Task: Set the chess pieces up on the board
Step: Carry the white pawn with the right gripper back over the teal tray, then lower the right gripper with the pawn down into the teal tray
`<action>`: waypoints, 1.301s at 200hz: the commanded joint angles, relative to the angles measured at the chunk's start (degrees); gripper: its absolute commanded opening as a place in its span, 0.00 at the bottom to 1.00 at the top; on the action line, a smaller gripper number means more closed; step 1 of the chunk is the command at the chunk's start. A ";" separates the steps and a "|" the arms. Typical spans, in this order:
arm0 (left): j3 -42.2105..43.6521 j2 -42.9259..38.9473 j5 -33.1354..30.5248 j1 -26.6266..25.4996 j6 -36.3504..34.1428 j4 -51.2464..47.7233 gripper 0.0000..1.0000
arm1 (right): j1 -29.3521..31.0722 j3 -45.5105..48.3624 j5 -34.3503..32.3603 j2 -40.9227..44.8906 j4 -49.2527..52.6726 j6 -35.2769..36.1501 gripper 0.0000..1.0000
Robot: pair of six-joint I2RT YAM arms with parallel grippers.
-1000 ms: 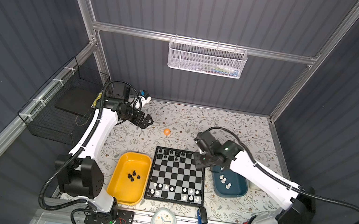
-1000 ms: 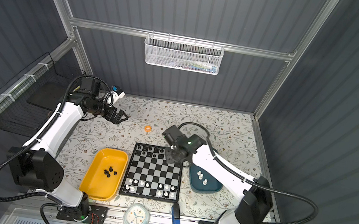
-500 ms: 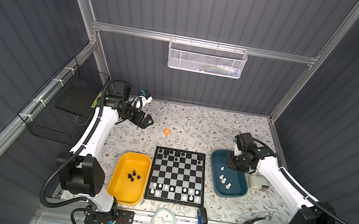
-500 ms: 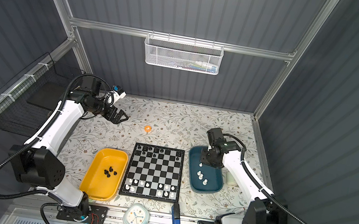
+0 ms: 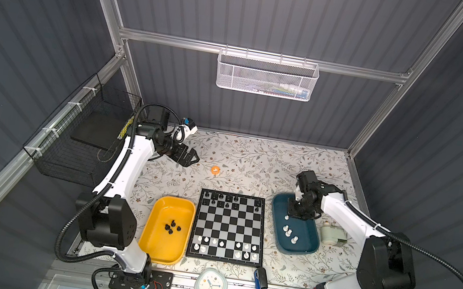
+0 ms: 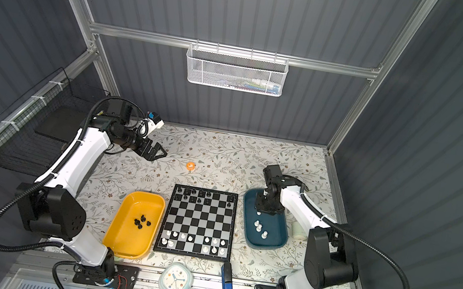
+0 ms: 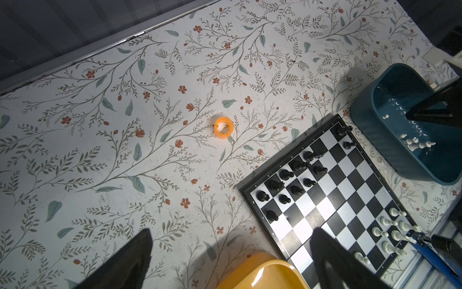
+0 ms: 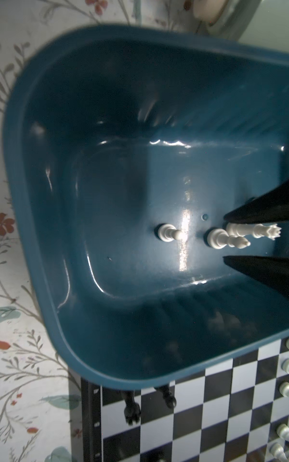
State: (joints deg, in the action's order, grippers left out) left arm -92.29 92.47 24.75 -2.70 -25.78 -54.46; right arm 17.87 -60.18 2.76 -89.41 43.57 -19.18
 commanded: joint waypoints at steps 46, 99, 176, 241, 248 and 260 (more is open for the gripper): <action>-1.14 0.65 0.31 -0.29 -1.20 -0.95 1.00 | -0.20 -0.94 -1.84 -4.07 -2.09 2.17 0.26; -0.35 0.26 -0.50 -0.29 -1.21 -0.61 1.00 | -0.20 -2.65 -1.81 -6.36 -2.88 2.99 0.27; 0.01 0.17 -0.73 -0.29 -1.23 -0.46 1.00 | -0.25 -1.98 -1.49 -8.24 -3.31 3.43 0.26; 0.04 -0.05 -0.78 -0.29 -1.12 -0.34 1.00 | -0.21 -1.93 -1.23 -9.15 -4.28 3.45 0.24; 0.05 -0.09 -0.84 -0.28 -1.14 -0.38 0.99 | -0.20 -1.94 -1.27 -9.22 -4.22 3.45 0.24; 0.18 -0.02 -0.80 -0.29 -1.12 -0.23 1.00 | -0.20 -1.95 -1.22 -9.65 -4.05 3.57 0.23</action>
State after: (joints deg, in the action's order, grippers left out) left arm -92.29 92.55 24.03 -2.70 -26.00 -54.37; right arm 17.82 -61.87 1.32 -98.21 39.13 -16.21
